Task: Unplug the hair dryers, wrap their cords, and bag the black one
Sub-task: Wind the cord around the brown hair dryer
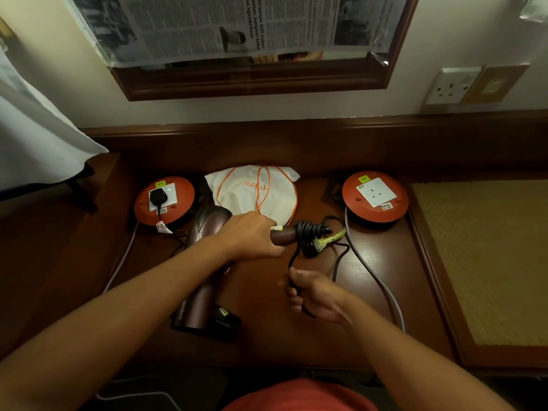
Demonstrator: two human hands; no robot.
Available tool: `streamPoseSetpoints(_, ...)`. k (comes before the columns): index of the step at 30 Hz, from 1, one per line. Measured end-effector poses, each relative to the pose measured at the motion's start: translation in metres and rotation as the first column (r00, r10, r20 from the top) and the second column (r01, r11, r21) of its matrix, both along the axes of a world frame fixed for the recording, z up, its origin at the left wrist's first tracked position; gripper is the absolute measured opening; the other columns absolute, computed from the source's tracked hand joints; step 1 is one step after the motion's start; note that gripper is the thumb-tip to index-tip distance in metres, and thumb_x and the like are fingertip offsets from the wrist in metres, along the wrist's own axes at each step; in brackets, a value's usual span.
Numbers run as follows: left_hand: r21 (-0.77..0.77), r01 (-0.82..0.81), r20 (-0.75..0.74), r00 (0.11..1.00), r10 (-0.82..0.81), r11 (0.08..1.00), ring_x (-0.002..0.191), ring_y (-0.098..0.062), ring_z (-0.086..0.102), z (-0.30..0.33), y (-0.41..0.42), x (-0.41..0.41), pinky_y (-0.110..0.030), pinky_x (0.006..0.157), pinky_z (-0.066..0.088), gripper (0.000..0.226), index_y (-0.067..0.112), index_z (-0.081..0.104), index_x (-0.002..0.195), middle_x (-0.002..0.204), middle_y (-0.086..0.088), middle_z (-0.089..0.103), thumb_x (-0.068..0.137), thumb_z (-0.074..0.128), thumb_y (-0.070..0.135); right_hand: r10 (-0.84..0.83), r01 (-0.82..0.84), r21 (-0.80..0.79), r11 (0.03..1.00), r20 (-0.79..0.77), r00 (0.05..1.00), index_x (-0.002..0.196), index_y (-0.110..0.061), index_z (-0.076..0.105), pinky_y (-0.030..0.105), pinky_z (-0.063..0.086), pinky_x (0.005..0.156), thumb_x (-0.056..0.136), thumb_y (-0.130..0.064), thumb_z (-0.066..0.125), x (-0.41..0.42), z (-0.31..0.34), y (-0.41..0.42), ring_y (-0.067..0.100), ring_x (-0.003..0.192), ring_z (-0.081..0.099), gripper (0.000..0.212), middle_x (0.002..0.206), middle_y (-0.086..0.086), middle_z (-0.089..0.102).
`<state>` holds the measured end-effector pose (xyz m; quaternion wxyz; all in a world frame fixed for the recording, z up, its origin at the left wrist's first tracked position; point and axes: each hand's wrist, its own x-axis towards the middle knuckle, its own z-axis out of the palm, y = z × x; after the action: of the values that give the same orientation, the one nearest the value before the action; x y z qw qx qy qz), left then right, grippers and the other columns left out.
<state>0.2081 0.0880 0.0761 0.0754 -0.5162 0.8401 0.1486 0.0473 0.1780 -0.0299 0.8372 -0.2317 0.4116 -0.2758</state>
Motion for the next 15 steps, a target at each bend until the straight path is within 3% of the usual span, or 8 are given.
streamPoseSetpoints(4,0.058,0.063,-0.004,0.998,-0.063,0.996,0.071,-0.021,0.060,-0.002,0.005,0.001,-0.031,0.064,0.047,0.030,0.019,0.060,0.075,0.069,0.002,0.061,0.074,0.064,0.048,0.107,-0.164,-0.116,0.980,-0.391,0.914,0.082,-0.005,0.055,0.020,0.029,0.043,0.095,-0.052,0.043,-0.010,0.004,-0.011,0.012,0.040,0.033,0.049,0.052,-0.001,0.046)
streamPoseSetpoints(6,0.057,0.092,0.006,0.996,-0.093,0.994,0.068,-0.018,0.057,-0.002,0.007,0.001,-0.029,0.062,0.045,0.028,0.022,0.054,0.068,0.066,0.004,0.058,0.073,0.066,0.048,0.112,-0.225,-0.146,0.963,-0.543,0.832,0.077,-0.007,0.053,0.018,0.027,0.040,0.098,-0.044,0.043,-0.019,0.012,-0.022,0.009,0.035,0.034,0.044,0.050,-0.001,0.046)
streamPoseSetpoints(10,0.049,0.174,0.056,0.983,-0.177,0.984,0.067,-0.017,0.054,-0.003,0.012,-0.001,-0.028,0.061,0.041,0.028,0.023,0.058,0.076,0.067,0.006,0.056,0.072,0.065,0.050,0.083,-0.282,-0.252,0.926,-0.590,0.803,0.092,0.004,0.058,0.022,0.029,0.041,0.095,-0.001,0.045,-0.043,0.029,-0.043,0.010,0.046,0.038,0.014,0.061,0.007,0.045)
streamPoseSetpoints(13,0.022,0.243,0.123,0.962,-0.244,0.970,0.066,-0.017,0.052,-0.003,0.014,-0.002,-0.028,0.060,0.040,0.032,0.021,0.061,0.082,0.069,0.006,0.055,0.073,0.063,0.052,-0.015,-0.231,-0.289,0.929,-0.654,0.756,0.092,0.004,0.066,0.023,0.036,0.039,0.094,-0.025,0.057,-0.042,0.036,-0.058,0.014,0.046,0.048,0.031,0.061,0.008,0.056)
streamPoseSetpoints(15,0.017,0.269,0.152,0.951,-0.268,0.963,0.066,-0.017,0.051,-0.006,0.014,-0.002,-0.029,0.060,0.040,0.034,0.021,0.060,0.083,0.070,0.006,0.054,0.074,0.062,0.053,-0.087,-0.181,-0.329,0.927,-0.657,0.749,0.089,-0.001,0.067,0.024,0.039,0.041,0.091,-0.028,0.061,-0.040,0.043,-0.067,0.013,0.049,0.051,0.027,0.064,0.007,0.057)
